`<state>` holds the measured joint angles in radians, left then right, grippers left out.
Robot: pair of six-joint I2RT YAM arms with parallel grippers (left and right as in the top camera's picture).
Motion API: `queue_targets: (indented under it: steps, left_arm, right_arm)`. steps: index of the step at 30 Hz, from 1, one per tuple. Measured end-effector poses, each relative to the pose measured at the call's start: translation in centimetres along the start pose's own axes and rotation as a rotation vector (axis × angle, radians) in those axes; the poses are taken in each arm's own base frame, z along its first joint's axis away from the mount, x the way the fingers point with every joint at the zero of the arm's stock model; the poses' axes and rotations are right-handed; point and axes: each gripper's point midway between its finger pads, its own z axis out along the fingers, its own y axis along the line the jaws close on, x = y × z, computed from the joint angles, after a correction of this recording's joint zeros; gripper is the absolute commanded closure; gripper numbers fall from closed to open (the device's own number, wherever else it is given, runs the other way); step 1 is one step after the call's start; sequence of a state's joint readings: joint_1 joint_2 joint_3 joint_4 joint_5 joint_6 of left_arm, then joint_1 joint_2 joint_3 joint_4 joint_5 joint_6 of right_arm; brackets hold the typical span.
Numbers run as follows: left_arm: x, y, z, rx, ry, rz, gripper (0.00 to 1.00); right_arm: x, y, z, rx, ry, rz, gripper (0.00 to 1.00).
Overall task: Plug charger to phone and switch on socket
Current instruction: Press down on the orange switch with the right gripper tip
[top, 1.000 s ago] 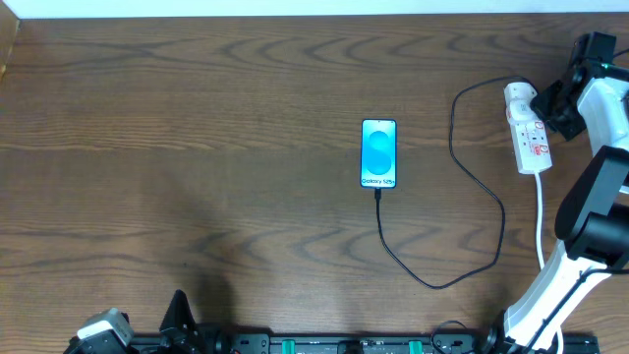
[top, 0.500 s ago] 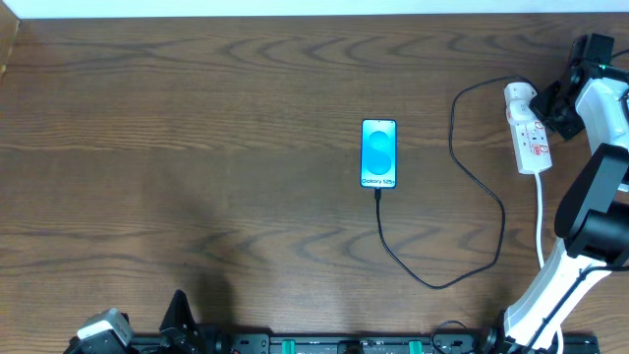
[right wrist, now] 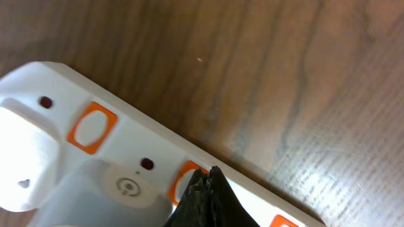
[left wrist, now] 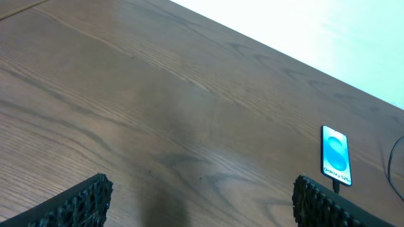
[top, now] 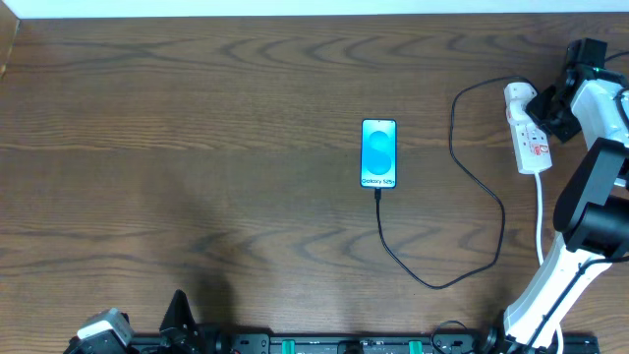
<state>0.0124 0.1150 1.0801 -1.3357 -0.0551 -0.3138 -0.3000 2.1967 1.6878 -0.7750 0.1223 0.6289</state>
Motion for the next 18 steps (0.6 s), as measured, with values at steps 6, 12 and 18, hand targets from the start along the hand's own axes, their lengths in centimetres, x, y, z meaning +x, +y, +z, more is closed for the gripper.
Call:
queue_targets:
  steps: [6,12,18]
  left_arm:
    - [0.0,0.0,0.0,0.0,0.0,0.0,0.09]
    - [0.0,0.0,0.0,0.0,0.0,0.0,0.09]
    - [0.0,0.0,0.0,0.0,0.0,0.0,0.09]
  right_arm:
    - [-0.06,0.74,-0.05,-0.038,0.003,-0.066,0.99]
    - [0.0,0.76,-0.06,-0.041,0.006,-0.102,0.99]
    - [0.1,0.79,-0.17,-0.05,0.018,-0.118,0.99]
